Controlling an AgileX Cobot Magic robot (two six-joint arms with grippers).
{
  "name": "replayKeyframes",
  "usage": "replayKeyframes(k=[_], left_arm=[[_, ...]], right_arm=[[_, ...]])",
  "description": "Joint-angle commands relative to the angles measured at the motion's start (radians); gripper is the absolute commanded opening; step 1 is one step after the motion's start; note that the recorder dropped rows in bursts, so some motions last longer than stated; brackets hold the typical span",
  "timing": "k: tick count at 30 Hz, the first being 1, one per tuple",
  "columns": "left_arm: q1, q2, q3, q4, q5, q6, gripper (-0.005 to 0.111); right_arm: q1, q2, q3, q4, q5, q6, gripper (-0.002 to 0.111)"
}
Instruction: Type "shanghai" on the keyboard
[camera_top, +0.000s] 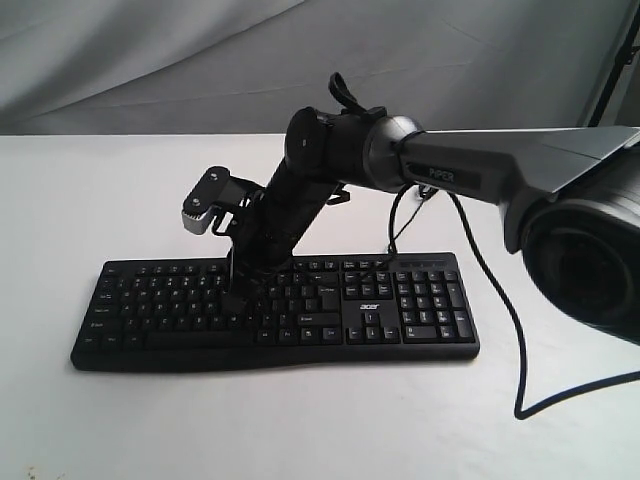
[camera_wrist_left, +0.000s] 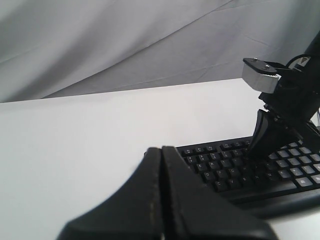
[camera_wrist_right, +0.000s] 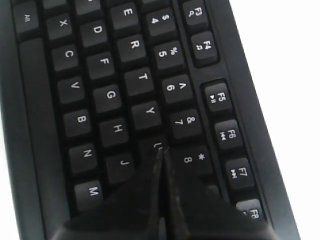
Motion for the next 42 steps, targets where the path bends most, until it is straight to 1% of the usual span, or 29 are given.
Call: replayKeyframes(k=[1, 12, 16, 20, 22, 25, 29, 33, 34, 37, 41, 42], left_arm=[[-0.004, -0.003, 0.004, 0.001, -0.005, -0.003, 0.000], [-0.004, -0.003, 0.004, 0.001, -0.005, -0.003, 0.000], [-0.004, -0.003, 0.004, 0.001, -0.005, -0.003, 0.000], [-0.004, -0.003, 0.004, 0.001, -0.005, -0.003, 0.000], [-0.004, -0.003, 0.004, 0.001, -0.005, -0.003, 0.000], [-0.004, -0.003, 0.004, 0.001, -0.005, -0.003, 0.000], [-0.004, -0.003, 0.004, 0.001, -0.005, -0.003, 0.000], [-0.004, -0.003, 0.004, 0.001, -0.005, -0.003, 0.000], [-0.004, -0.003, 0.004, 0.001, -0.005, -0.003, 0.000], [-0.004, -0.003, 0.004, 0.001, -0.005, -0.003, 0.000], [-0.004, -0.003, 0.004, 0.001, -0.005, -0.003, 0.000], [-0.004, -0.003, 0.004, 0.001, -0.005, -0.003, 0.000]], right_arm=[[-0.004, -0.004, 0.006, 0.000, 0.012, -0.002, 0.000], [-0.004, -0.084, 0.006, -0.023, 0.017, -0.002, 0.000], [-0.004, -0.140, 0.006, -0.042, 0.051, 0.002, 0.000], [-0.002, -0.202, 0.009, -0.054, 0.123, 0.037, 0.000], [0.002, -0.250, 0.044, -0.063, 0.125, 0.043, 0.000], [0.014, -0.347, 0.164, -0.088, 0.087, 0.053, 0.000], [0.038, -0.515, 0.358, -0.106, -0.057, 0.054, 0.000], [0.073, -0.704, 0.554, -0.066, -0.210, 0.056, 0.000], [0.098, -0.791, 0.646, -0.059, -0.315, 0.056, 0.000], [0.147, -0.922, 0.791, -0.045, -0.467, 0.056, 0.000], [0.241, -1.100, 0.973, -0.033, -0.703, 0.062, 0.000], [0.285, -1.172, 1.045, -0.033, -0.819, 0.062, 0.000]])
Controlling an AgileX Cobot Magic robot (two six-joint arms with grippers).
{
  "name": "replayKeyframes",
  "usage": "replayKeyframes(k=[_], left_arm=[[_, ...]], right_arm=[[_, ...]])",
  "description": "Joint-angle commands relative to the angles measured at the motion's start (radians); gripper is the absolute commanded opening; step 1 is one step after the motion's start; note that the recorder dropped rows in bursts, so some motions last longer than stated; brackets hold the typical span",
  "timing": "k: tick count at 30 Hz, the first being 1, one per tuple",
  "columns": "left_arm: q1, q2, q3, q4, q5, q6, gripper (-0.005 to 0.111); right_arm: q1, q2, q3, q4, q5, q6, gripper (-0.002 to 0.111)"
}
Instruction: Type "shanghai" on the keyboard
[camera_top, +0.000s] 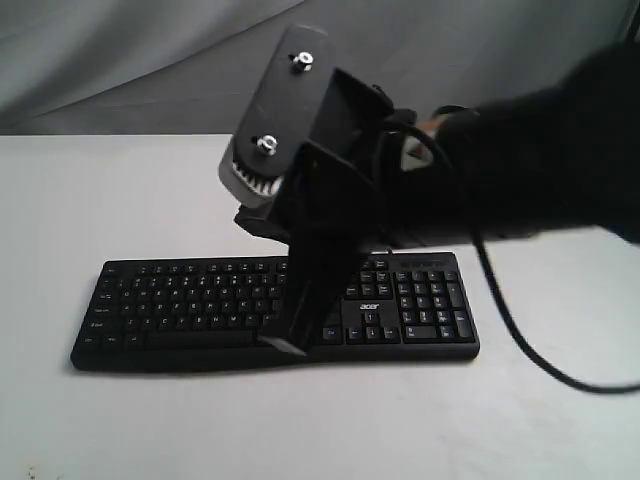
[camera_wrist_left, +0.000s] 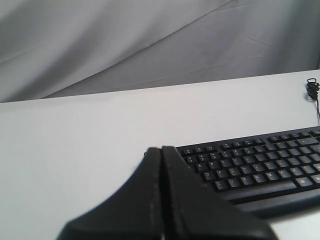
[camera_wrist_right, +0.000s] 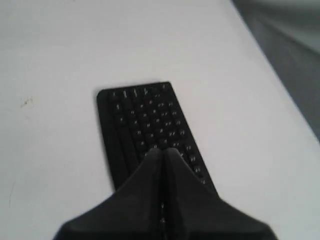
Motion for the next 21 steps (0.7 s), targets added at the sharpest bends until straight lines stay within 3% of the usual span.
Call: replayKeyframes(k=[1, 3, 8, 18, 21], left_arm=[[-0.004, -0.003, 0.004, 0.001, -0.005, -0.003, 0.000], [-0.004, -0.003, 0.004, 0.001, -0.005, -0.003, 0.000], [-0.004, -0.003, 0.004, 0.001, -0.005, -0.003, 0.000], [-0.004, -0.003, 0.004, 0.001, -0.005, -0.003, 0.000], [-0.004, -0.003, 0.004, 0.001, -0.005, -0.003, 0.000]], right_arm=[[0.133, -0.233, 0.232, 0.017, -0.356, 0.005, 0.000], [0.165, -0.328, 0.291, 0.075, -0.447, 0.008, 0.000], [0.165, -0.475, 0.331, 0.148, -0.427, 0.008, 0.000], [0.165, -0.503, 0.331, 0.134, -0.445, 0.003, 0.000], [0.165, -0.511, 0.331, 0.205, -0.590, 0.014, 0.000]])
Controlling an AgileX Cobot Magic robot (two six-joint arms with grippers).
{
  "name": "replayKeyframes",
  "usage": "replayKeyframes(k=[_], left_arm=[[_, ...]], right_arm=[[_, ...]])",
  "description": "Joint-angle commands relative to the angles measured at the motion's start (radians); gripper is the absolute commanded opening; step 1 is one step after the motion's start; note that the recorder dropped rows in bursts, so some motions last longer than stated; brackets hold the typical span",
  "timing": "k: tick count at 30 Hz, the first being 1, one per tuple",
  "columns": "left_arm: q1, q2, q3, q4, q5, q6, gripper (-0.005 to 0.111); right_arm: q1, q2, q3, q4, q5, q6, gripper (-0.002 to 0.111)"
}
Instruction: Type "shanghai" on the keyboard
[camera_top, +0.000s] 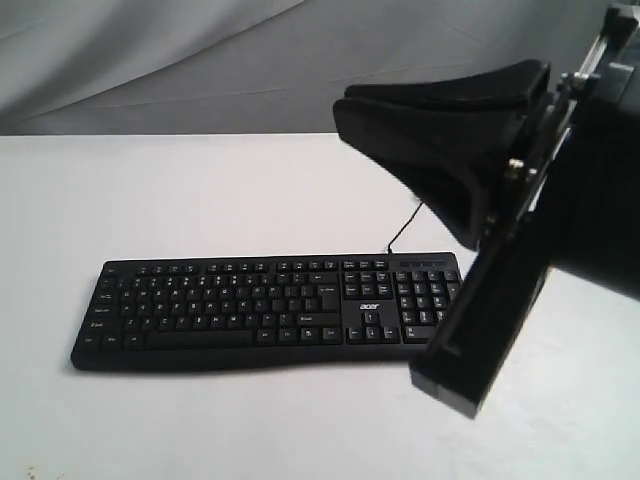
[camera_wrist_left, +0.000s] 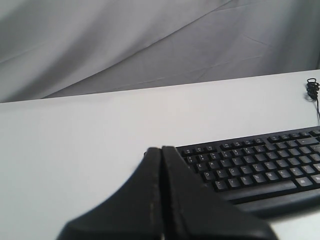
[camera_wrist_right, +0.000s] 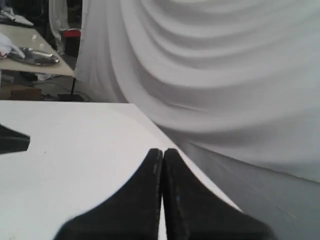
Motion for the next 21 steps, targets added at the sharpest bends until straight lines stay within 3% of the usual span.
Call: replayKeyframes(k=[1, 7, 10, 16, 21], left_arm=[[-0.004, -0.003, 0.004, 0.001, -0.005, -0.003, 0.000], [-0.004, -0.003, 0.004, 0.001, -0.005, -0.003, 0.000], [-0.004, -0.003, 0.004, 0.001, -0.005, -0.003, 0.000], [-0.004, -0.003, 0.004, 0.001, -0.005, -0.003, 0.000], [-0.004, -0.003, 0.004, 0.001, -0.005, -0.003, 0.000]], right_arm=[[0.002, -0.012, 0.004, 0.063, -0.136, 0.015, 0.000], [0.000, -0.027, 0.004, 0.150, -0.225, 0.049, 0.000], [-0.049, -0.027, 0.004, 0.150, -0.220, 0.106, 0.000], [-0.342, -0.027, 0.004, 0.148, 0.039, 0.300, 0.000], [-0.606, -0.090, 0.004, 0.148, 0.243, 0.307, 0.000]])
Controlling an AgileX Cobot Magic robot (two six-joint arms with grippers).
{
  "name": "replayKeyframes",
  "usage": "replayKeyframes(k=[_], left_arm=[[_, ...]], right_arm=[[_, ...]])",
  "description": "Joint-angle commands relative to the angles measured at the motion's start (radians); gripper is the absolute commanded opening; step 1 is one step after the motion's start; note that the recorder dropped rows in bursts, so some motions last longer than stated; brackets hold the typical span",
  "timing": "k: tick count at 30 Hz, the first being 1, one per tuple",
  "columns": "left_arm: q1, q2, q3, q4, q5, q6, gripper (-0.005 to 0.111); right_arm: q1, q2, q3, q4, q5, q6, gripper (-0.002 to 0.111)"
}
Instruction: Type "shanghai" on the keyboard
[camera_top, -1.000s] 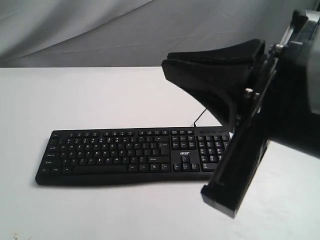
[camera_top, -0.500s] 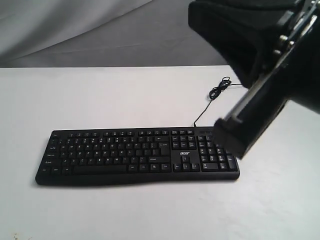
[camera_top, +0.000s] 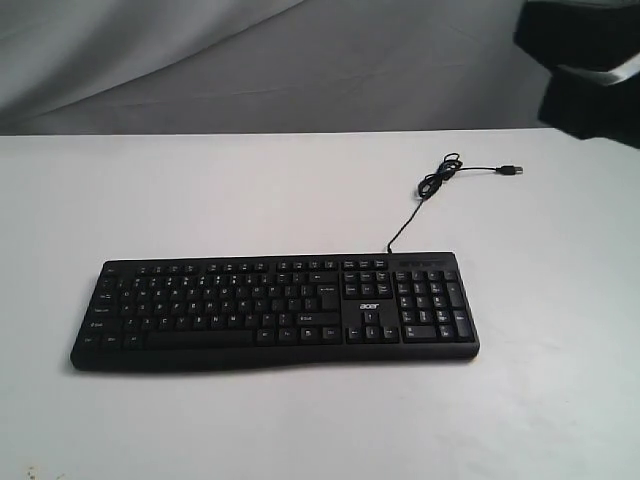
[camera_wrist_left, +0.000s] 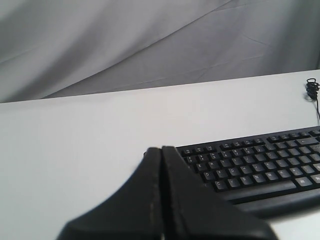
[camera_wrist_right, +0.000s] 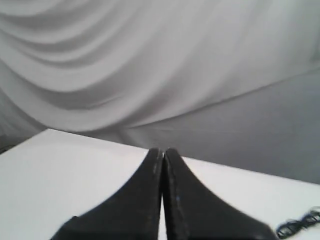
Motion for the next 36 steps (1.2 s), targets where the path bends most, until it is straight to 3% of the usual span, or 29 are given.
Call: replayKeyframes(k=[1, 9, 19, 29, 36], left_arm=[[-0.004, -0.003, 0.004, 0.001, -0.005, -0.003, 0.000], [-0.004, -0.003, 0.004, 0.001, -0.005, -0.003, 0.000], [-0.004, -0.003, 0.004, 0.001, -0.005, -0.003, 0.000], [-0.004, -0.003, 0.004, 0.001, -0.005, -0.003, 0.000], [-0.004, -0.003, 0.004, 0.001, -0.005, -0.003, 0.000]], right_arm=[[-0.183, -0.069, 0.003, -0.002, 0.149, 0.013, 0.000], [-0.374, -0.261, 0.003, 0.063, 0.042, 0.017, 0.000], [-0.559, -0.495, 0.004, -0.309, 0.240, 0.281, 0.000], [-0.576, -0.650, 0.004, -0.423, 0.341, 0.304, 0.000], [-0.576, -0.708, 0.004, -0.288, 0.269, 0.351, 0.000]])
